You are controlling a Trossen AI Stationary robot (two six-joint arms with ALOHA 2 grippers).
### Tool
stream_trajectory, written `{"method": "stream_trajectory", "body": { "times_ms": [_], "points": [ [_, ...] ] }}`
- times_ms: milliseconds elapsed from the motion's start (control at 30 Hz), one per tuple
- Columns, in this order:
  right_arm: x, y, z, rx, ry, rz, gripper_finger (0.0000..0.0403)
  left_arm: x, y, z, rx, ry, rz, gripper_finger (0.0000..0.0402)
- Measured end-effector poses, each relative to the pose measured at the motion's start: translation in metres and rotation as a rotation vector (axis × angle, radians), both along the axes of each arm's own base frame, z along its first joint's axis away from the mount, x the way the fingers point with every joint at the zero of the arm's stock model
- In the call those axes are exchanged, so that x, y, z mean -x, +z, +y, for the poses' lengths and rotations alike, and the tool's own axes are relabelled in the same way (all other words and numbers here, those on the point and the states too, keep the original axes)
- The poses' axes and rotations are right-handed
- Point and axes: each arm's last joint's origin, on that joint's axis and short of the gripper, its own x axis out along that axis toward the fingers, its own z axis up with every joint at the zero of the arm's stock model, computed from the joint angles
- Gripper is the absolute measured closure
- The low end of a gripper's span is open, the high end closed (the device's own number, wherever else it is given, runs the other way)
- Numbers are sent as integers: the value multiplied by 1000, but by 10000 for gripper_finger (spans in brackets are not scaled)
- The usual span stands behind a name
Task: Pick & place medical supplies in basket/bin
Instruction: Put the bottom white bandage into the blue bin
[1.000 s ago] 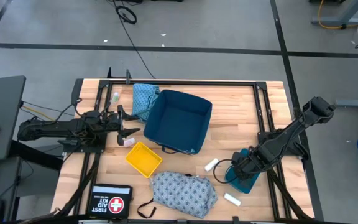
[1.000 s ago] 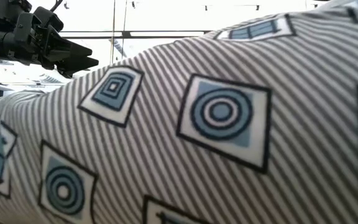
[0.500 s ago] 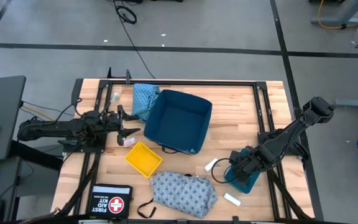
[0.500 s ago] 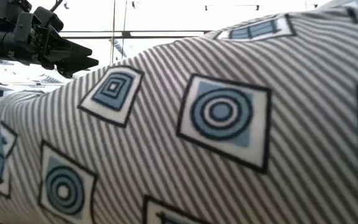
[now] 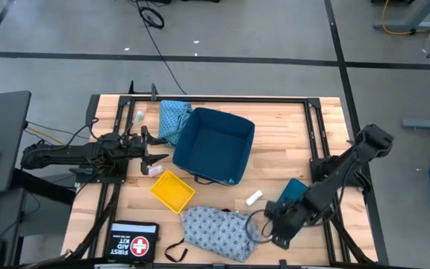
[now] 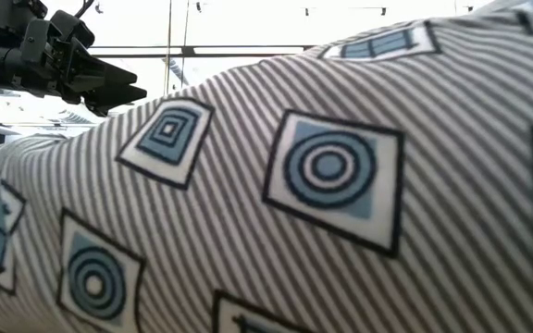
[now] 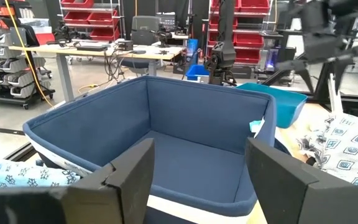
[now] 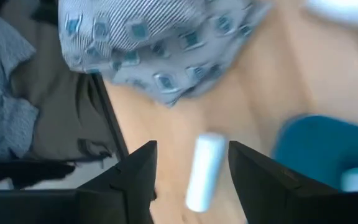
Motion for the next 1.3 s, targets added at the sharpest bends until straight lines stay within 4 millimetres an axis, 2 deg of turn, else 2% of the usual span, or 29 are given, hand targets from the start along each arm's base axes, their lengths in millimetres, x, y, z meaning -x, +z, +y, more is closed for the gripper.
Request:
{"method": "stream_trajectory", "body": {
  "times_ms": [267, 500, 867, 1100, 1300],
  "points": [
    [-18, -13, 39, 69, 76, 125, 199, 0, 0, 0, 0, 0, 0, 163],
    [-16, -41, 58, 104, 87, 231, 199, 0, -1, 0, 3, 0, 10, 163],
    [-11, -52, 62, 157, 41, 259, 199, 0, -1, 0, 2, -8, 11, 163],
    [-10, -66, 61, 208, 77, 323, 199, 0, -1, 0, -6, -8, 8, 163],
    [-9, -67, 61, 215, 82, 322, 199, 0, -1, 0, -6, -8, 7, 163]
  ]
}}
